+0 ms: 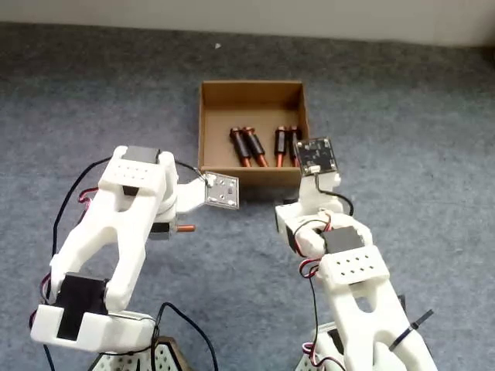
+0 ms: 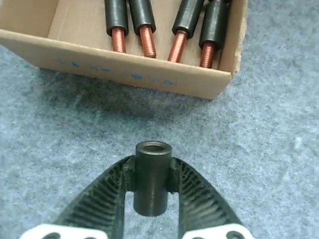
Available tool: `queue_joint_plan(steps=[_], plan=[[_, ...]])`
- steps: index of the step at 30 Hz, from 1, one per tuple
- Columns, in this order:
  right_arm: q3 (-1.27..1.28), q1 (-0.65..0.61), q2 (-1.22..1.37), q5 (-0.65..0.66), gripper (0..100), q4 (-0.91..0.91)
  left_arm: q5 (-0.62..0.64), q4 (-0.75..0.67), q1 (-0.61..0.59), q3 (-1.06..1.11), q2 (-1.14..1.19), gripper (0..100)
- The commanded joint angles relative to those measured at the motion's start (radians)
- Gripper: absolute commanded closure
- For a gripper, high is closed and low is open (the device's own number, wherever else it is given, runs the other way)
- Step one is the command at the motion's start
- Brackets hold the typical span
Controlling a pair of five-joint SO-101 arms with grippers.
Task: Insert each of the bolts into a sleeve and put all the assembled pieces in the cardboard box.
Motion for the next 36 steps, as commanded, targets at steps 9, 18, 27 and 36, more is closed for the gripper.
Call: queue_joint_plan(steps=[9, 18, 27, 36], plan=[[-0.007, 0.007, -0.033, 0.009, 99.2, -0.021, 0.224, -0.074, 0.030, -0.008, -0.051, 85], [-0.007, 0.007, -0.033, 0.009, 99.2, -0.021, 0.235, 0.008, 0.048, -0.071, -0.070, 96], [-0.007, 0.007, -0.036, 0.009, 99.2, -0.021, 0.741, 0.091, 0.082, -0.076, -0.259, 99], [-0.007, 0.007, -0.036, 0.009, 99.2, -0.021, 1.382, 0.095, 0.081, -0.076, -0.323, 99]])
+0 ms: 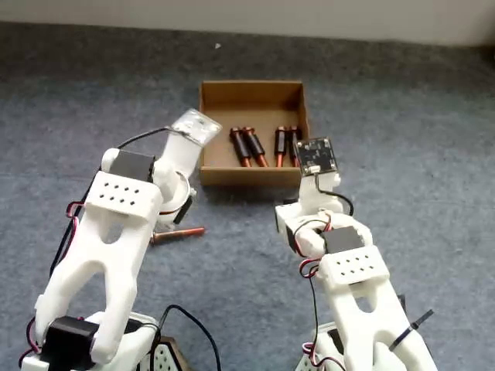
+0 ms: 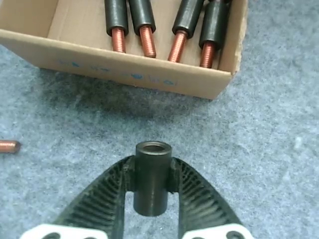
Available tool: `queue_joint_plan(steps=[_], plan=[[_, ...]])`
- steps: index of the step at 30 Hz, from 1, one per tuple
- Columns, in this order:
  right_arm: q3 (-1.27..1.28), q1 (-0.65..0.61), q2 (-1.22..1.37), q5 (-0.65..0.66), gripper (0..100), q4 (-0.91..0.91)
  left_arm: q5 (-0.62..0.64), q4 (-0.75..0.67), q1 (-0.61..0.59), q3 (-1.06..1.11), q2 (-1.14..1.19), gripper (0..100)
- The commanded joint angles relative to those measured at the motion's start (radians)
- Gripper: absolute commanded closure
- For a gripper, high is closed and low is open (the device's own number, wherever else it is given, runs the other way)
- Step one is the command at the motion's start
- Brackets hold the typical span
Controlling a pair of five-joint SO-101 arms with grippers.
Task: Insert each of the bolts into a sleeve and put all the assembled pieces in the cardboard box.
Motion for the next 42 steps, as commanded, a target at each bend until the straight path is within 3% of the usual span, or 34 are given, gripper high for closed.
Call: queue_joint_plan(steps=[1, 8, 16, 20, 24, 28, 37, 42], plan=[[-0.007, 0.007, -0.036, 0.009, 99.2, -0.021, 0.324, 0.011, 0.005, -0.036, -0.030, 99], [-0.007, 0.007, -0.035, 0.009, 99.2, -0.021, 0.620, 0.005, 0.012, 0.038, -0.030, 99], [-0.007, 0.007, -0.035, 0.009, 99.2, -0.021, 1.089, 0.005, 0.007, 0.154, -0.030, 99], [-0.007, 0.007, -0.035, 0.009, 99.2, -0.021, 1.108, 0.000, 0.012, 0.191, -0.030, 97], [-0.007, 0.007, -0.035, 0.009, 99.2, -0.021, 1.117, -0.091, -0.005, 0.245, -0.028, 80], [-0.007, 0.007, -0.035, 0.009, 99.2, -0.021, 1.221, -0.215, -0.005, 0.332, -0.028, 67], [-0.007, 0.007, -0.035, 0.009, 99.2, -0.021, 1.326, -0.445, -0.013, 0.460, -0.028, 65], [-0.007, 0.007, -0.036, 0.011, 99.2, -0.021, 1.324, -0.546, -0.094, 0.510, -0.028, 65]])
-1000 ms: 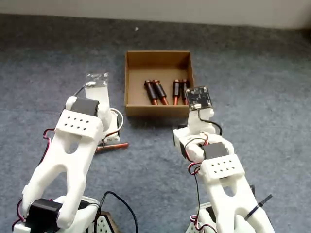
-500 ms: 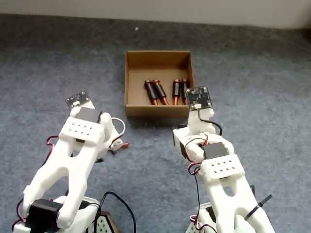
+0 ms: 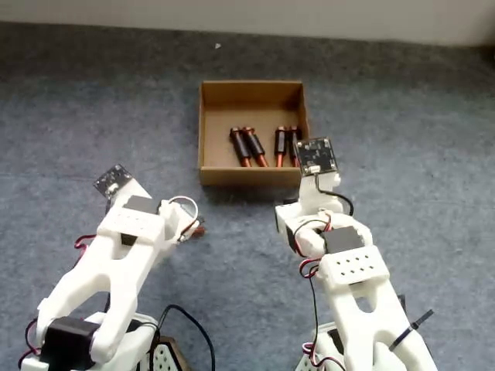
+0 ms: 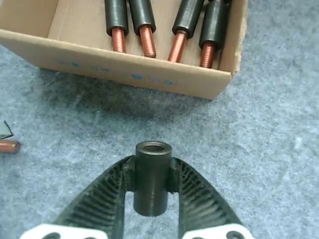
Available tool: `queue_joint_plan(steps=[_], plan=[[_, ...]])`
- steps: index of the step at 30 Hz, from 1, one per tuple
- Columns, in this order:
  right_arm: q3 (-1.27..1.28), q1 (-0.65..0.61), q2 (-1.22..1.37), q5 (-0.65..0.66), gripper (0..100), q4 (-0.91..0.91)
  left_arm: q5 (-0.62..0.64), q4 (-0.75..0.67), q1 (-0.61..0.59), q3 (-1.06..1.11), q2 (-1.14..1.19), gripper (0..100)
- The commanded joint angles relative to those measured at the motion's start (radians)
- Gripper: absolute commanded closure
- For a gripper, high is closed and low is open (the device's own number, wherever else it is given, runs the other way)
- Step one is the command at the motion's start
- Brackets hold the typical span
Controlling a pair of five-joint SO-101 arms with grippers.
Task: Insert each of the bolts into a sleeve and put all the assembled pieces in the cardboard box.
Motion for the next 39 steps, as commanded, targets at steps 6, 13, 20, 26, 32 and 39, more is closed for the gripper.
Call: queue_joint_plan(steps=[6, 13, 20, 26, 32, 39], plan=[[-0.007, 0.005, -0.036, 0.046, 99.2, -0.021, 0.009, -0.083, -0.105, 0.031, -0.021, 66], [-0.007, 0.005, -0.035, 0.046, 99.2, -0.021, 0.011, -0.144, -0.107, -0.039, 0.165, 66], [-0.007, 0.005, -0.035, 0.046, 99.2, -0.021, 0.014, -0.011, -0.107, -0.186, 0.311, 66], [-0.007, 0.005, -0.035, 0.046, 99.2, -0.021, 0.014, 0.002, -0.108, -0.203, 0.321, 66], [-0.005, 0.005, -0.035, 0.048, 99.2, -0.021, 0.015, 0.002, -0.110, -0.203, 0.321, 69], [-0.005, 0.005, -0.035, 0.049, 99.2, -0.021, 0.014, 0.005, -0.125, -0.209, 0.318, 89]])
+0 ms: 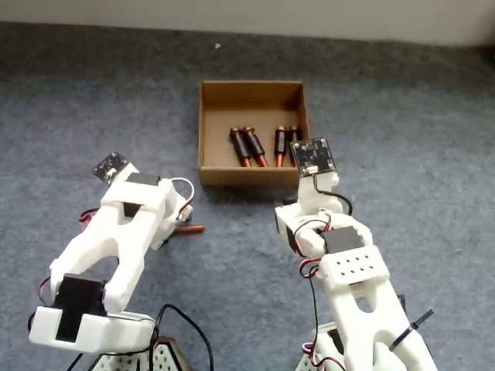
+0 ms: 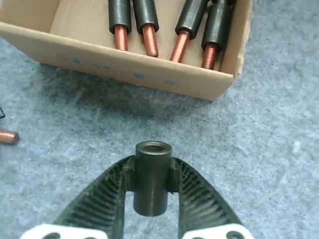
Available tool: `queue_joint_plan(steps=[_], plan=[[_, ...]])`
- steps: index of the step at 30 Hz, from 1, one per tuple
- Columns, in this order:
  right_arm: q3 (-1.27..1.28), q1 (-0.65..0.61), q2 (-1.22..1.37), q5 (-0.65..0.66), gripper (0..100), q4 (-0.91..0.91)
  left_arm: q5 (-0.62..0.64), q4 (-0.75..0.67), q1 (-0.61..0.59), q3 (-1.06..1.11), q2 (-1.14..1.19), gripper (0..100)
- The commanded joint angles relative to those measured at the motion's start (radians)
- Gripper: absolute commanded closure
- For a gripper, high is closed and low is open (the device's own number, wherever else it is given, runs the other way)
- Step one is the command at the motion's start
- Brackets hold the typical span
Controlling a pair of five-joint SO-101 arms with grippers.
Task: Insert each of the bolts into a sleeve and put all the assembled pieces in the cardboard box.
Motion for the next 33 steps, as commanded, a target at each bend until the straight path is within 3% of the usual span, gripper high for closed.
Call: queue_joint_plan(steps=[1, 8, 13, 24, 29, 33], plan=[[-0.005, 0.005, -0.035, 0.014, 99.2, -0.021, 0.008, 0.017, -0.039, -0.015, 0.008, 91], [-0.005, 0.005, -0.035, 0.015, 99.2, -0.021, 0.003, 0.072, -0.053, -0.051, 0.010, 99], [-0.005, 0.005, -0.035, 0.015, 99.2, -0.021, -0.005, 0.072, -0.051, -0.071, -0.001, 99], [-0.005, 0.005, -0.038, 0.015, 99.2, -0.019, -0.288, 0.127, -0.015, -0.110, -0.318, 99], [-0.005, 0.008, -0.041, 0.015, 99.2, -0.018, -0.471, 0.127, 0.064, -0.097, -0.492, 99], [-0.005, 0.010, -0.042, 0.015, 99.2, -0.018, -0.522, 0.127, 0.134, -0.064, -0.618, 99]])
